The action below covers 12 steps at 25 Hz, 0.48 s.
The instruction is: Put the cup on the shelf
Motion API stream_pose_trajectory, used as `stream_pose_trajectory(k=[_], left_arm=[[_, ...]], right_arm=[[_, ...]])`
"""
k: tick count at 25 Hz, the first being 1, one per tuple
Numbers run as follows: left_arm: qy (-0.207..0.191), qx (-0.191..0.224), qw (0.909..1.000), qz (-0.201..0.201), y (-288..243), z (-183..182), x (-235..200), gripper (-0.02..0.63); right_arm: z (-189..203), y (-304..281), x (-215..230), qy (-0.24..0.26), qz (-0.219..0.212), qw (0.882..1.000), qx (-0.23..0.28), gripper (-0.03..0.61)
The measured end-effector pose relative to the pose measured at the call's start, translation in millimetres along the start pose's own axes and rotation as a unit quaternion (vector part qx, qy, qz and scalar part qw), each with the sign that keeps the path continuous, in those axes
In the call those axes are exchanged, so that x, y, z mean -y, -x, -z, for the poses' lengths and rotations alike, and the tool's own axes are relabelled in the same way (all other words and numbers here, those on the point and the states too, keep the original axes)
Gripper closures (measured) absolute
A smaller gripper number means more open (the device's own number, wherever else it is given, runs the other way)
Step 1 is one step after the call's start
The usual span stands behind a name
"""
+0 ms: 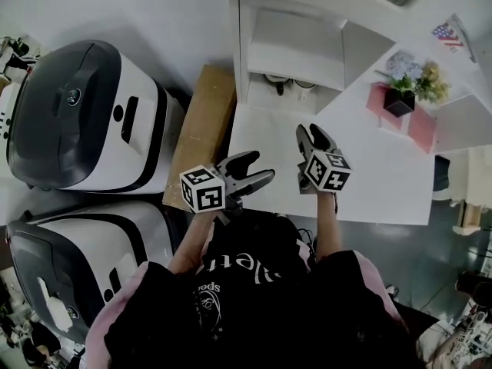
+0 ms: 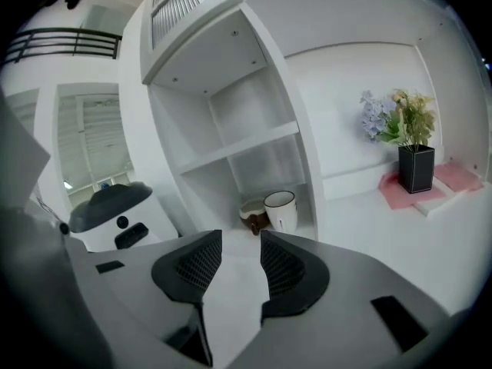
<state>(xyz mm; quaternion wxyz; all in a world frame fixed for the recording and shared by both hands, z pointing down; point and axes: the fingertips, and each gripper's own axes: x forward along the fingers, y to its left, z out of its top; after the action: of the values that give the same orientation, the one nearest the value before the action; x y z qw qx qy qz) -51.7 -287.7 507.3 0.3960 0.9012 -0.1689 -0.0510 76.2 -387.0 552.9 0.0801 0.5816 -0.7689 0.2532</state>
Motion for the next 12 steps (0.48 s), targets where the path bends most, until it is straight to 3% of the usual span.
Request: stream_pose_trajectory(k=[4,12], left_arm=[[-0.003,-0.002,0.9999,0.011,-2,3,7,0.257],[-0.03,-0.013,0.9994,0.012,-6,3,32,0.257]], right_arm=[[-6,39,-22,-0.02,-0.023,0.999,0.024,0.397],[-13,101,-50,0.013,-0.051,0.998,0.029,0.412]])
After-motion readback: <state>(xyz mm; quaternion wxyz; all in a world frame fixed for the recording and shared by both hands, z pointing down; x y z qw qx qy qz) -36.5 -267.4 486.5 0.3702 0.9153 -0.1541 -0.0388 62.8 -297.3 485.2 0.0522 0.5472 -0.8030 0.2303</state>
